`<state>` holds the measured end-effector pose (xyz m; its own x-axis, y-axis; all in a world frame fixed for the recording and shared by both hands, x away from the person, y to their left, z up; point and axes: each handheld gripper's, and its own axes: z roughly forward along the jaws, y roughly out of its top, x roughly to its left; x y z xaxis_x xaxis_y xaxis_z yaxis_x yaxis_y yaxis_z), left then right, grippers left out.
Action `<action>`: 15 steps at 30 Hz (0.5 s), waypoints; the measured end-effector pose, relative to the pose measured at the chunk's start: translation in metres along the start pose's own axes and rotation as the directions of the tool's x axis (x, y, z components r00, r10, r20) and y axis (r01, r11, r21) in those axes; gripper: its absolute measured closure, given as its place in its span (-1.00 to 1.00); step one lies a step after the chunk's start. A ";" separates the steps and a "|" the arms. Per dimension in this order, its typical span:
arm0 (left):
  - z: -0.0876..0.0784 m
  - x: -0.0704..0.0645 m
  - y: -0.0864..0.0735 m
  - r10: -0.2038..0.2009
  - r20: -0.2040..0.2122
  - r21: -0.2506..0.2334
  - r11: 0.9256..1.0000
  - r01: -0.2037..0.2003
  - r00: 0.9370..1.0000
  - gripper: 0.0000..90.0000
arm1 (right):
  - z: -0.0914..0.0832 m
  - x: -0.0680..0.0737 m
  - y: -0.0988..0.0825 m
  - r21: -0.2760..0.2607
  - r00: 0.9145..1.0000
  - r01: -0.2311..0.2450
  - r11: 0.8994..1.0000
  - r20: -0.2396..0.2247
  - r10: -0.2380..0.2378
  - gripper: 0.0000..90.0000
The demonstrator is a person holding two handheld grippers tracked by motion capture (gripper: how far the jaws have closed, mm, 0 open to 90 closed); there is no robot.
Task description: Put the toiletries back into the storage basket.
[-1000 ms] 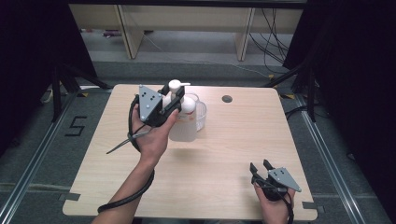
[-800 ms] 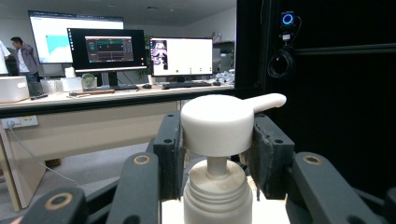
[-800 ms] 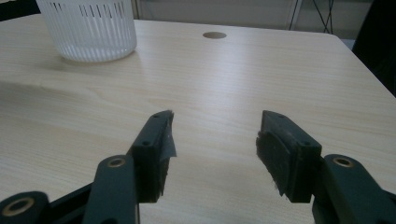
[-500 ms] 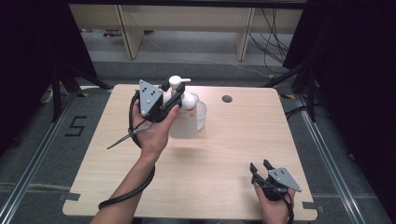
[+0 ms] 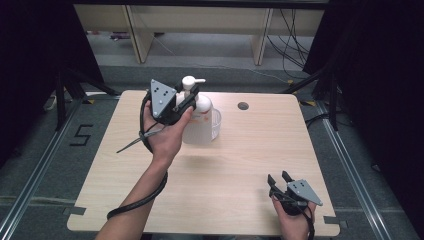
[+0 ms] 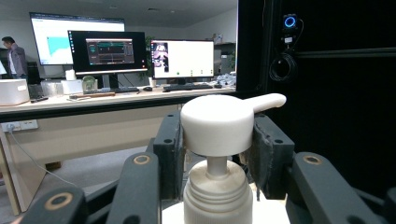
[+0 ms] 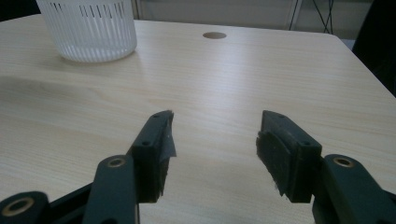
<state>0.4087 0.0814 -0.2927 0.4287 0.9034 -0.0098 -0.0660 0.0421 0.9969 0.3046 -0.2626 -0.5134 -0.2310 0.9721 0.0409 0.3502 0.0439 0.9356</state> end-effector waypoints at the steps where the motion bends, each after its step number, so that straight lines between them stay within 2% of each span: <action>1: 0.001 0.000 0.000 0.002 0.000 0.001 1.000 -0.002 1.000 0.32 | 0.001 -0.004 0.000 -0.016 0.999 0.046 0.999 0.001 -0.046 0.01; 2: 0.001 0.000 0.001 0.001 -0.001 0.002 1.000 -0.001 1.000 0.32 | 0.001 -0.001 0.000 -0.011 1.000 0.013 1.000 -0.001 -0.013 0.01; 3: 0.002 0.000 0.001 -0.001 -0.002 0.001 1.000 0.001 1.000 0.32 | 0.001 0.000 0.000 -0.001 1.000 -0.001 1.000 -0.006 0.001 0.01; 5: 0.003 0.000 0.002 0.002 -0.001 0.001 1.000 -0.002 1.000 0.32 | 0.001 -0.004 0.000 -0.018 0.999 0.048 0.999 0.001 -0.048 0.01; 9: 0.005 0.001 0.006 0.007 -0.002 -0.006 1.000 -0.007 1.000 0.32 | 0.001 -0.004 0.000 -0.019 0.999 0.052 0.998 0.003 -0.052 0.01; 10: 0.006 0.001 0.007 0.007 -0.003 -0.008 1.000 -0.007 1.000 0.32 | 0.001 -0.001 0.000 -0.014 1.000 0.020 1.000 -0.001 -0.020 0.01; 11: 0.006 0.001 0.008 0.008 -0.004 -0.009 1.000 -0.008 1.000 0.32 | 0.002 -0.002 0.000 -0.015 0.999 0.034 0.999 -0.008 -0.034 0.01; 12: 0.007 0.001 0.009 0.008 -0.004 -0.011 1.000 -0.008 1.000 0.32 | 0.001 -0.001 0.000 -0.004 1.000 0.020 1.000 -0.008 -0.020 0.01; 15: 0.010 0.001 0.011 0.013 -0.004 -0.011 1.000 -0.013 1.000 0.32 | 0.001 -0.001 0.000 -0.007 1.000 0.018 1.000 -0.011 -0.018 0.01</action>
<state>0.4172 0.0786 -0.2814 0.4238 0.9058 0.0030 -0.0818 0.0350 0.9960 0.3059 -0.2634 -0.5136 -0.2470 0.9686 0.0282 0.3396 0.0593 0.9387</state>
